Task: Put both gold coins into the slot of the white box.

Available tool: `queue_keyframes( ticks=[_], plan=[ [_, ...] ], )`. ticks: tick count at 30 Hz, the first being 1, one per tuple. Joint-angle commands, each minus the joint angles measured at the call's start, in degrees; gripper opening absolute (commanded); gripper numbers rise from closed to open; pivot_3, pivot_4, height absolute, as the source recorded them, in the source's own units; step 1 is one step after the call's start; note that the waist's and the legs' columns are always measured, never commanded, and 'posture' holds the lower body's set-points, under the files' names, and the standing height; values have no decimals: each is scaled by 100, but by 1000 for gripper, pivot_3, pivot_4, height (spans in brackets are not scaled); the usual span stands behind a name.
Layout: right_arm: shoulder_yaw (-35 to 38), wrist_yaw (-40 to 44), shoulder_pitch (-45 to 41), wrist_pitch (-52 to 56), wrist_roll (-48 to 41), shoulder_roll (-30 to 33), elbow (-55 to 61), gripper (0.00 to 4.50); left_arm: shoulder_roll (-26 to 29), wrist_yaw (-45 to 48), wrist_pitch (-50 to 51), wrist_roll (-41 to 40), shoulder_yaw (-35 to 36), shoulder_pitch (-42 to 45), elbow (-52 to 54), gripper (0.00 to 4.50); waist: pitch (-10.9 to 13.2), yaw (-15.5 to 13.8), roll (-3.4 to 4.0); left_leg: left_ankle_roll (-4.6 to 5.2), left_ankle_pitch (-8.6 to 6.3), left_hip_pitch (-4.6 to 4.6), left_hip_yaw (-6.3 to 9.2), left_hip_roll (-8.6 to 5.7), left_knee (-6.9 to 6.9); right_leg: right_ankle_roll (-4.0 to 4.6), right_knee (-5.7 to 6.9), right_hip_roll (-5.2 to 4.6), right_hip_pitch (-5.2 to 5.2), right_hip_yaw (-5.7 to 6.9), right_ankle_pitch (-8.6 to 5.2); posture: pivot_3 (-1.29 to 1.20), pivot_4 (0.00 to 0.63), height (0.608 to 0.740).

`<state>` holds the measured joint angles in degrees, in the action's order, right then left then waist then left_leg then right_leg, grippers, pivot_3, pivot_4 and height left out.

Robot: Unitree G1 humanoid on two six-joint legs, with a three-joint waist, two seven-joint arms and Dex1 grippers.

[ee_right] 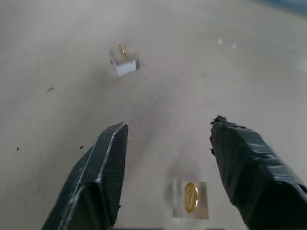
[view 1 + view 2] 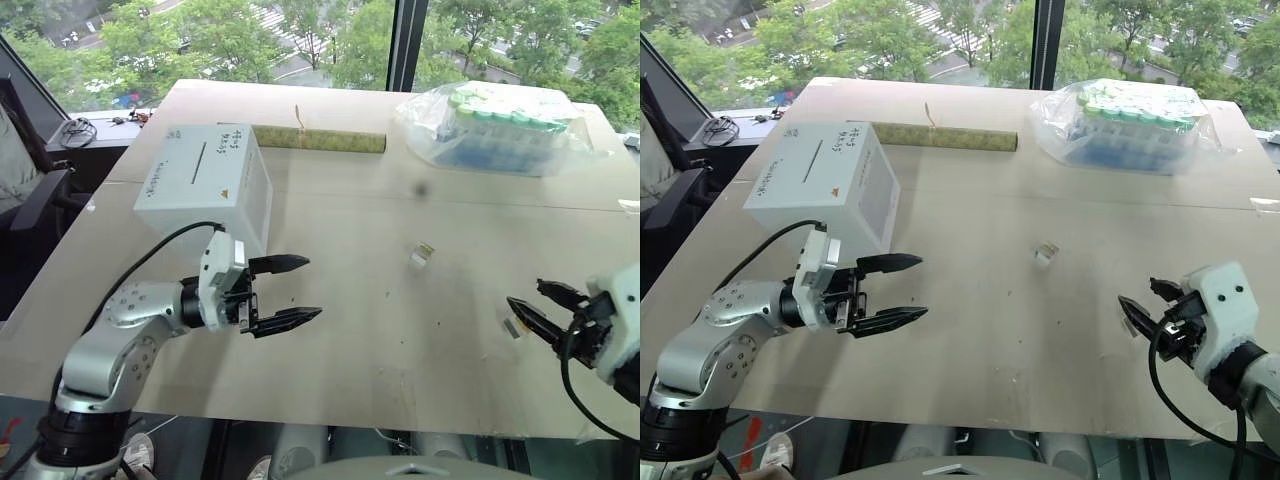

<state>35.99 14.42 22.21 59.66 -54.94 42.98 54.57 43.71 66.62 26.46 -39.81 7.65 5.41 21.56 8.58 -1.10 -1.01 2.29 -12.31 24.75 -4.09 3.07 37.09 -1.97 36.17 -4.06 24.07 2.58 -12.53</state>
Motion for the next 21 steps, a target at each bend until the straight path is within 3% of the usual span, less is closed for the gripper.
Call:
queue_keyframes(
  ticks=[1, 3, 6, 16, 18, 21],
  plan=[
    [-28, -125, 91, 338, -153, 197, -74, 3199, 173, 188, 157, -251, -67, 297, 330, 4500, 0, -2, -1, 0, 0, -1, 0, -1, 0, -1, 0, 1, -1, 0, -1, 0, 150, 740],
    [-27, -174, 81, 437, -202, 236, -173, 3199, 206, 168, 244, -291, -93, 443, 331, 4500, 0, 13, -1, 1, 0, -4, -2, -3, 1, -3, 0, 2, -4, -1, -1, 0, 150, 740],
    [-73, 12, 250, 407, 51, 357, -326, 2404, 245, 171, 335, -315, -142, 569, 374, 4500, 0, 31, -2, 1, 0, -8, -2, -1, 12, -26, 5, 5, -7, -6, -13, 0, 150, 740],
    [-504, 355, 147, 167, 721, 459, -843, 2404, 125, -33, 427, -176, -467, 841, 371, 4500, -1, 26, -4, 1, 0, -13, -1, 1, 19, -28, 13, 9, -10, -8, -14, 0, 150, 740],
    [-610, 353, 11, 193, 771, 455, -872, 1858, 112, -44, 388, -115, -535, 891, 314, 4500, -1, 26, -4, 1, 0, -14, -2, 0, 20, -28, 13, 9, -10, -9, -14, 0, 150, 740],
    [-730, 299, -143, 288, 818, 428, -823, 1858, 94, -29, 350, -49, -608, 943, 256, 4500, -1, 26, -5, 1, 0, -13, -2, 0, 20, -27, 13, 10, -10, -9, -13, 0, 150, 740]
  ],
)
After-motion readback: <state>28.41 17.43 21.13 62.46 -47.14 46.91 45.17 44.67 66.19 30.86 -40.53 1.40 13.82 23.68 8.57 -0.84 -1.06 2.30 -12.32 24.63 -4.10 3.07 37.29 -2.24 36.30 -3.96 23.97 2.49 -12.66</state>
